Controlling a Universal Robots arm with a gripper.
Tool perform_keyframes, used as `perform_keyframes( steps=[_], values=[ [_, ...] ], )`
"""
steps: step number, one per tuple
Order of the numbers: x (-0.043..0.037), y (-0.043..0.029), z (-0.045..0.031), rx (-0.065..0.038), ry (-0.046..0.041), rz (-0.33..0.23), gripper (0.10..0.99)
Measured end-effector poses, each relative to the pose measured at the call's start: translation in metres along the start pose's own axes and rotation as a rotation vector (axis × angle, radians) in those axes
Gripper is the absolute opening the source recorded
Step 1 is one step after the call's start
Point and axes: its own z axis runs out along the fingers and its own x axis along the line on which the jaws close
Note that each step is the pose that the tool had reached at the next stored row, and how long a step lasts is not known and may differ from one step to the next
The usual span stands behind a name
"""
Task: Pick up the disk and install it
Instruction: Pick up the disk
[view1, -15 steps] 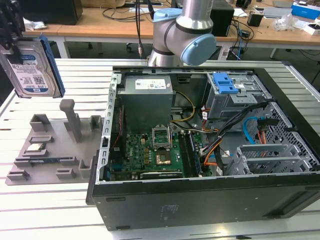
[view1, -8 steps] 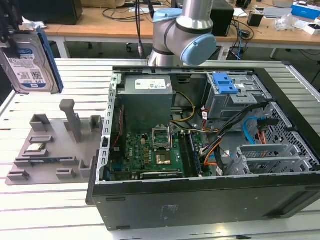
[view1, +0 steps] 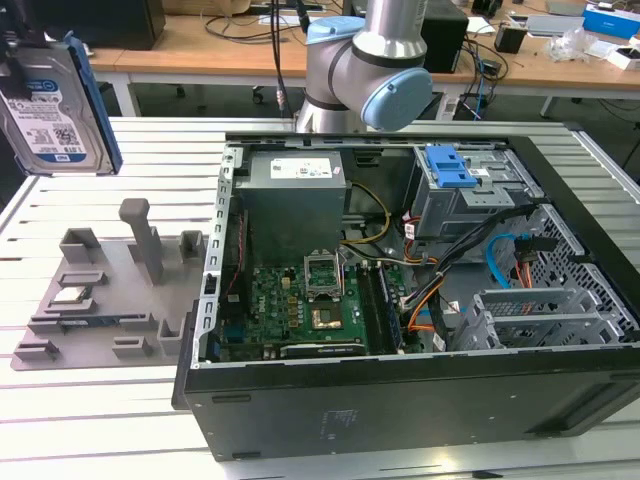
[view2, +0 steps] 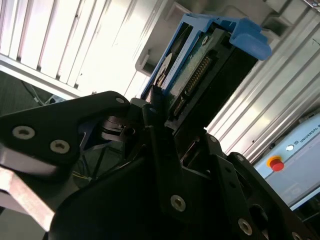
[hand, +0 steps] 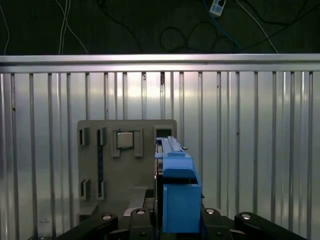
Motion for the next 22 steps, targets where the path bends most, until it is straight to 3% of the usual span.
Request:
perform_keyframes(
  steps=[22],
  values=[
    [0.0003,-0.0006,-0.0399,0.0,0.0,0.0,0.361]
  ],
)
